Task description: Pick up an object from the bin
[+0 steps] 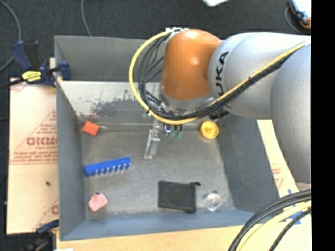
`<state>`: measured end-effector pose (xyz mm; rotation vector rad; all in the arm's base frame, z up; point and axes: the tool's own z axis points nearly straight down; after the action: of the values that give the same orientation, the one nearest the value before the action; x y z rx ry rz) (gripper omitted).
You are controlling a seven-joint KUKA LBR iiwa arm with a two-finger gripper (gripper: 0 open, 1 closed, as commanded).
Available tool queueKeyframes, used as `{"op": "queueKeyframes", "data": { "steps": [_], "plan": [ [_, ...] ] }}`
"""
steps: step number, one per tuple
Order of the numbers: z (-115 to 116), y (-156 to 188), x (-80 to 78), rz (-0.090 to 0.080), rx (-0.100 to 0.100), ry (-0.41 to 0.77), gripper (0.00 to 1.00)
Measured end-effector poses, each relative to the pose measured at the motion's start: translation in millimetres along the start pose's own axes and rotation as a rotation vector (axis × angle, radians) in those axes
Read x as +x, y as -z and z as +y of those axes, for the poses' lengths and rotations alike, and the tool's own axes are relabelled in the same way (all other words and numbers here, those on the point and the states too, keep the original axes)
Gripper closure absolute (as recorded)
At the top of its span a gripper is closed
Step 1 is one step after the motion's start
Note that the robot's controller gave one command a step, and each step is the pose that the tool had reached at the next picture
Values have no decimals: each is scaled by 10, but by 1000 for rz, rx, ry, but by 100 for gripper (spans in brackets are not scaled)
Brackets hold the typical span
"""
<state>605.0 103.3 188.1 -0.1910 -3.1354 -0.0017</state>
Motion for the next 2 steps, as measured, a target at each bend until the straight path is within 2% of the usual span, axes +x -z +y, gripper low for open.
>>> {"op": "queueKeyframes", "data": {
  "steps": [1,2],
  "plan": [
    [144,-210,-94,-9,-1,102,0],
    [139,-211,-88,-9,-1,101,0]
  ]
}}
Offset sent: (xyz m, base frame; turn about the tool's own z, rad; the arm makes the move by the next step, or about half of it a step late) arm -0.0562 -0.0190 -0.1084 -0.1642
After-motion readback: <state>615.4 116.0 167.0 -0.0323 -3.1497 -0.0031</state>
